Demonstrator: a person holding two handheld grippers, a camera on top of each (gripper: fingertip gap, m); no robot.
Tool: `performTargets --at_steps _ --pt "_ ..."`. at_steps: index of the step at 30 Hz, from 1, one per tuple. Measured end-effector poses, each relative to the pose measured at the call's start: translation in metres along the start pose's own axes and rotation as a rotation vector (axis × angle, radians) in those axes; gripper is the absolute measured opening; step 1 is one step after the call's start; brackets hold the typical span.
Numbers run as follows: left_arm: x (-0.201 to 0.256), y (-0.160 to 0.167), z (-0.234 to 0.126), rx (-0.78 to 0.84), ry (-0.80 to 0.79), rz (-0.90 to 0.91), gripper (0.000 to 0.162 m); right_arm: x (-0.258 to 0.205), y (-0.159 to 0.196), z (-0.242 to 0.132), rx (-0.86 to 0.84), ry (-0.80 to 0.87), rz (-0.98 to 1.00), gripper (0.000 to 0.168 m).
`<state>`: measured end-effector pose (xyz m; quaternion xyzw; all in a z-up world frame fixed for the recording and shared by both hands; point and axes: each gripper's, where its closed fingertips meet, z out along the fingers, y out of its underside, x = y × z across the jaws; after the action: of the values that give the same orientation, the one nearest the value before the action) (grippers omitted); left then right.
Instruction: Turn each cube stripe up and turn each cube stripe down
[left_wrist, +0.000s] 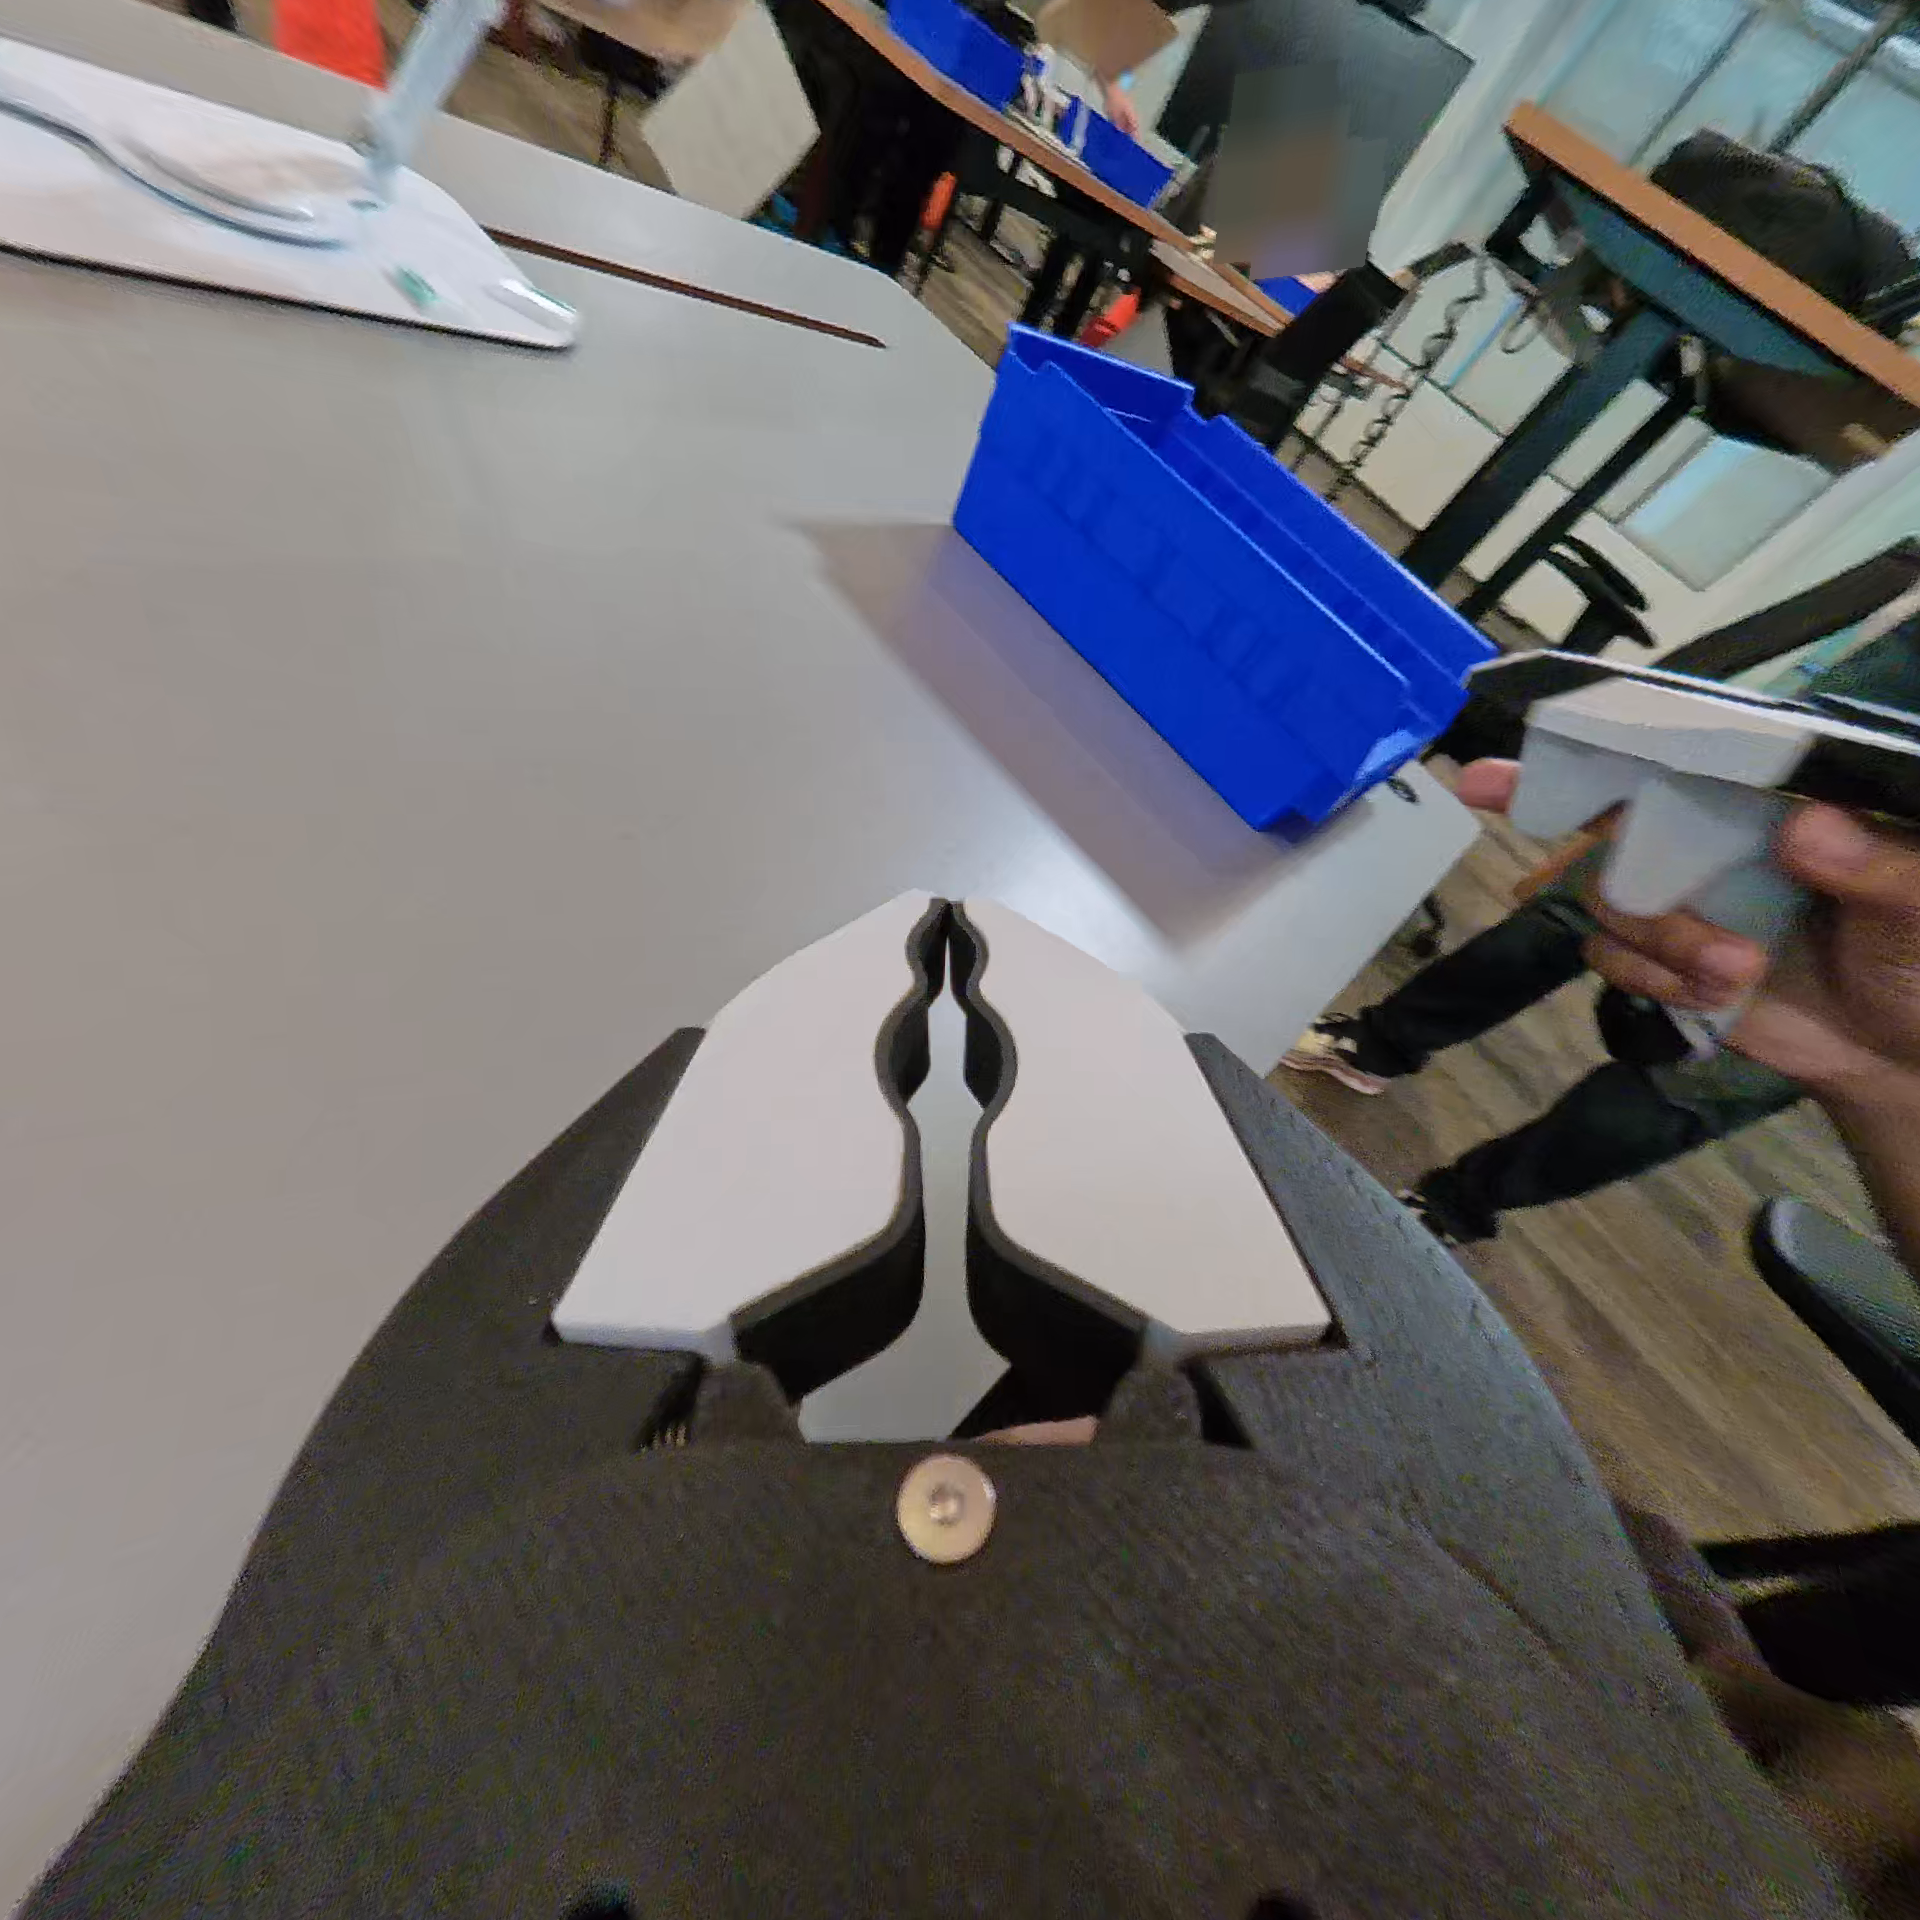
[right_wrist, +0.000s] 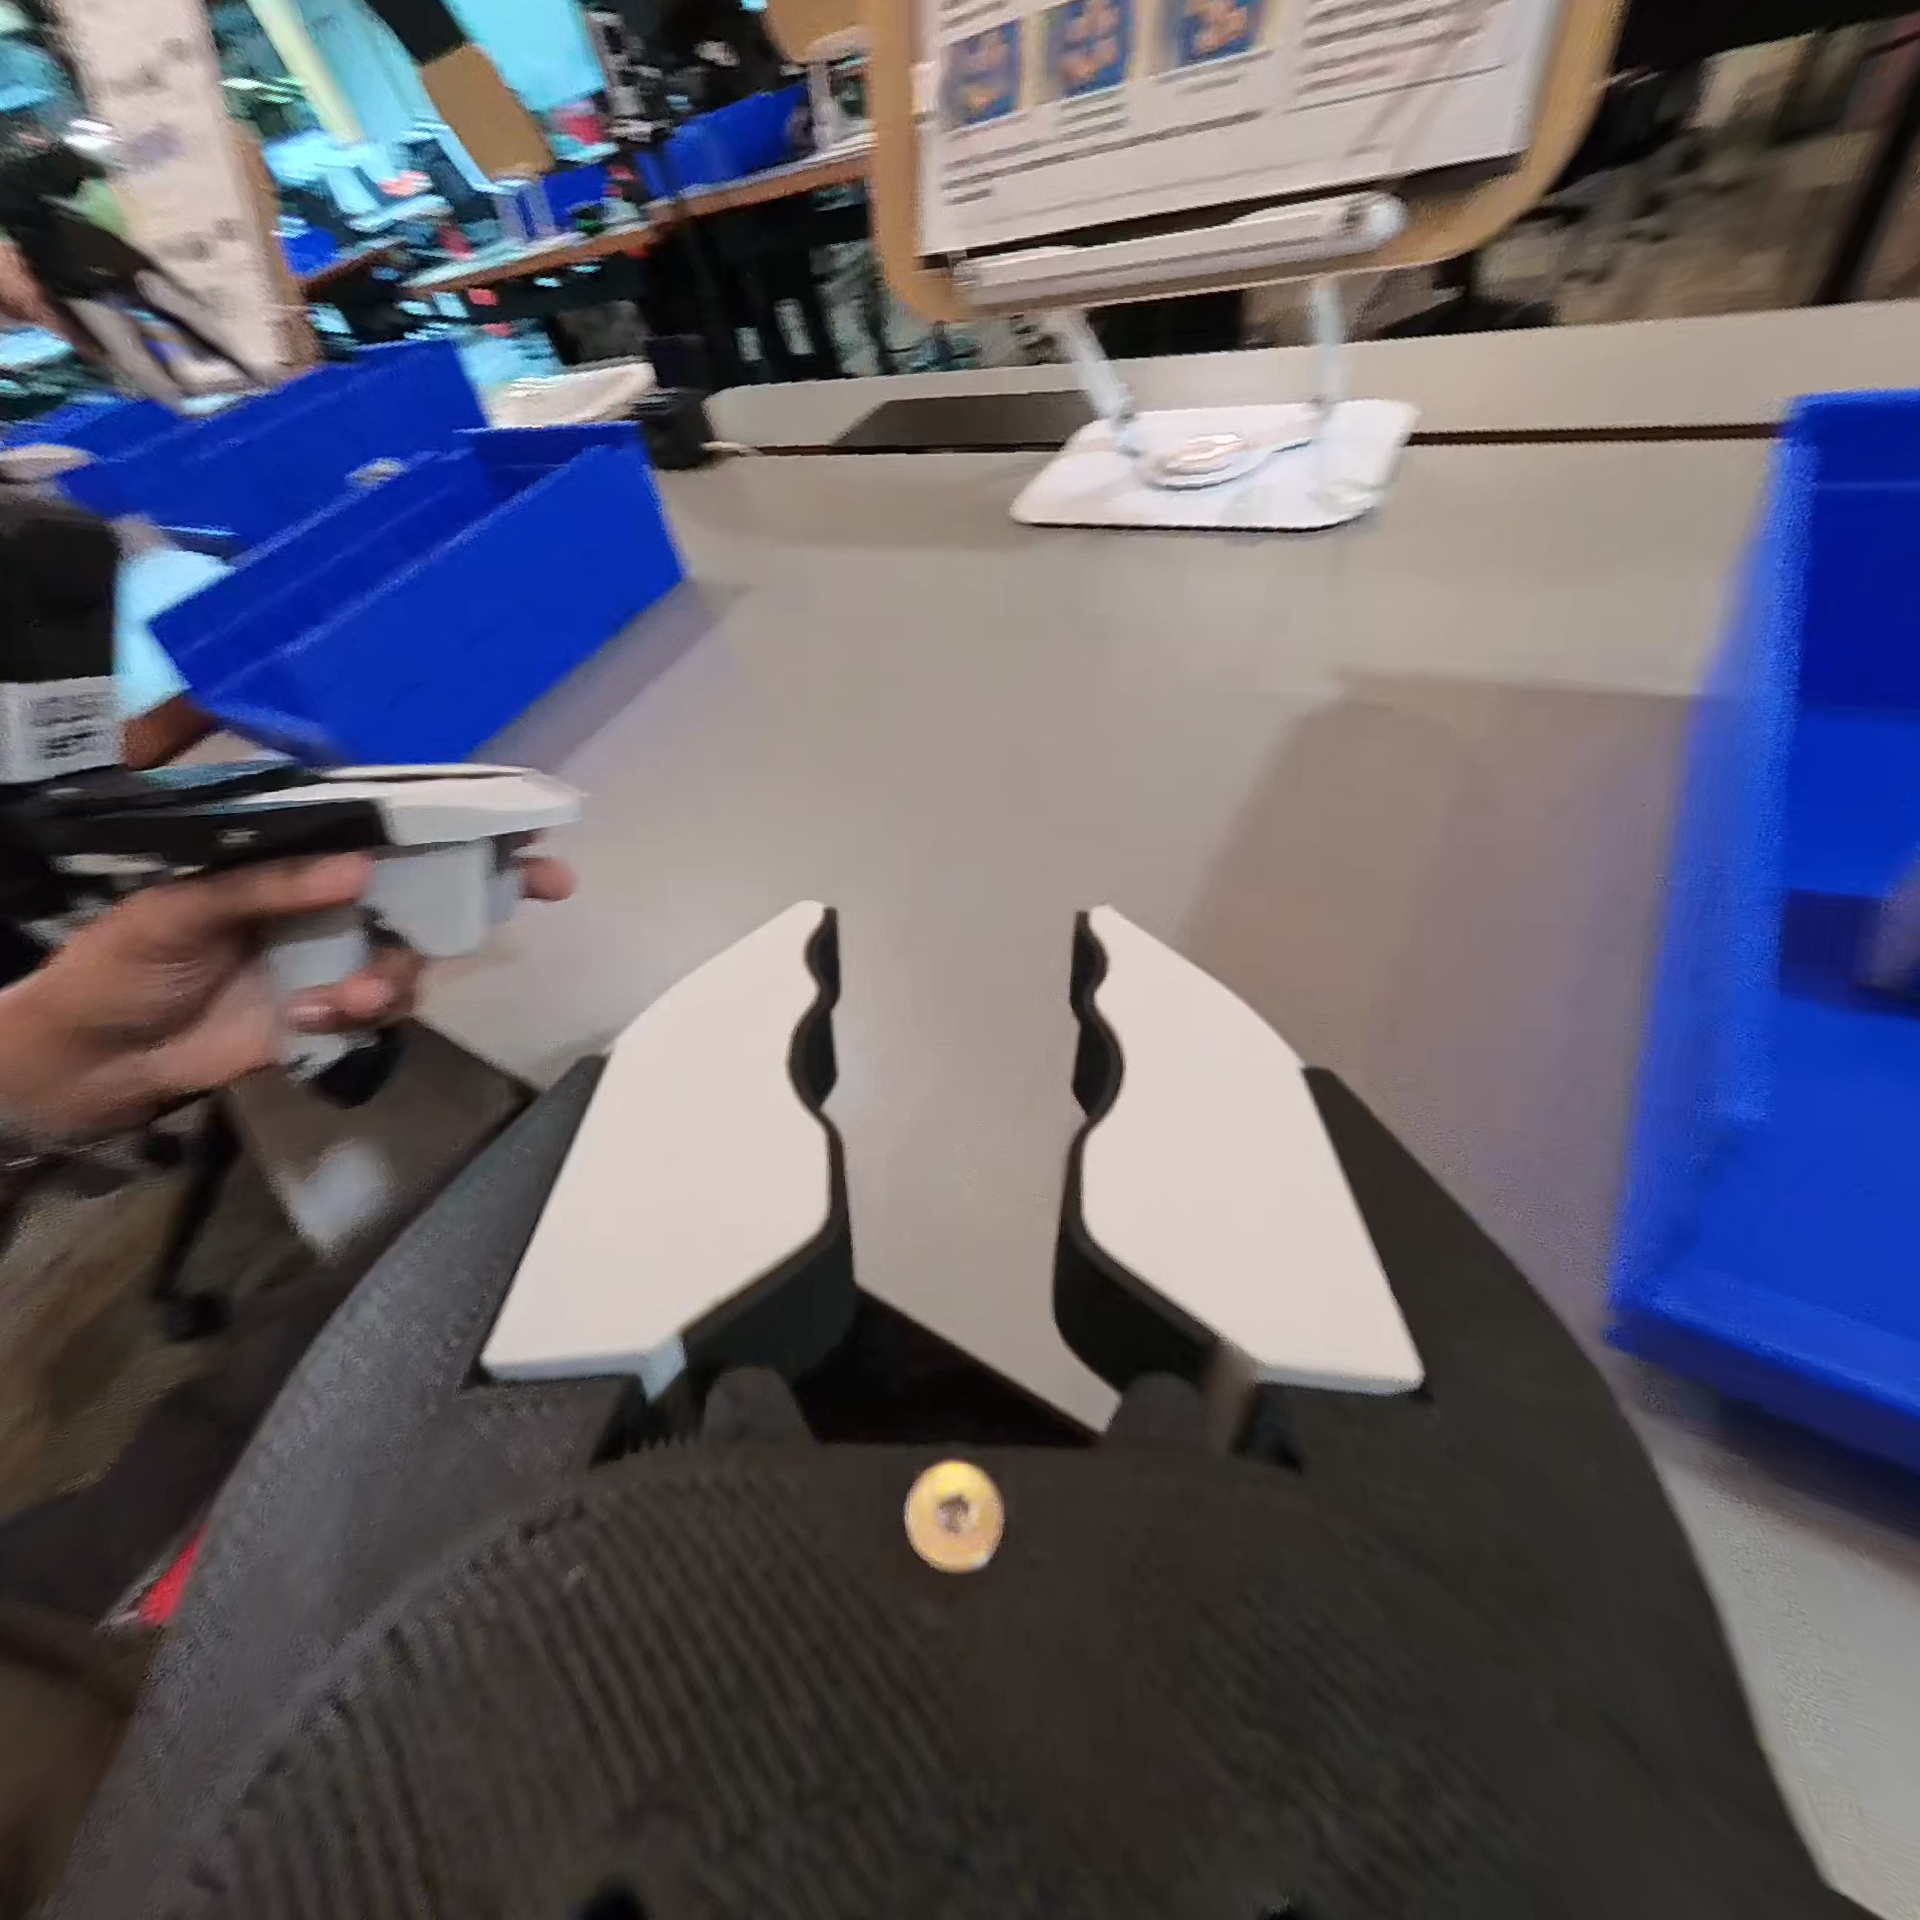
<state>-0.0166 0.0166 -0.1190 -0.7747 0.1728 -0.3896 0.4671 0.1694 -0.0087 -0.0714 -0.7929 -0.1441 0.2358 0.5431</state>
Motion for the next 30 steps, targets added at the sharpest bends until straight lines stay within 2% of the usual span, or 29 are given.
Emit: performTargets --at_steps 2,6,11,16,19,23,30 --pt "-0.001 0.001 0.001 0.007 -0.044 0.028 0.002 -0.019 0.002 0.000 0.000 -0.063 0.008 0.045" --pt "0.007 0.013 0.012 -0.003 -0.071 -0.003 0.002 -0.030 0.017 -0.007 -0.015 -0.070 -0.053 0.045" --pt "0.006 0.029 0.026 -0.034 -0.203 -0.051 0.001 -0.024 0.063 -0.034 -0.139 -0.066 -0.162 0.055" --pt "0.009 0.030 0.032 -0.021 -0.292 -0.061 0.001 -0.012 0.067 -0.051 -0.112 -0.051 -0.158 0.054" --pt "0.006 0.025 0.027 -0.004 -0.384 -0.005 0.001 -0.008 0.069 -0.046 -0.102 -0.082 -0.095 0.055" --pt "0.000 0.015 0.029 -0.008 -0.508 -0.082 0.001 -0.008 0.091 -0.033 -0.179 -0.136 -0.070 0.060" --pt "-0.036 -0.019 0.029 0.021 -0.792 0.160 0.002 -0.044 0.075 -0.006 -0.119 -0.272 -0.020 0.062"
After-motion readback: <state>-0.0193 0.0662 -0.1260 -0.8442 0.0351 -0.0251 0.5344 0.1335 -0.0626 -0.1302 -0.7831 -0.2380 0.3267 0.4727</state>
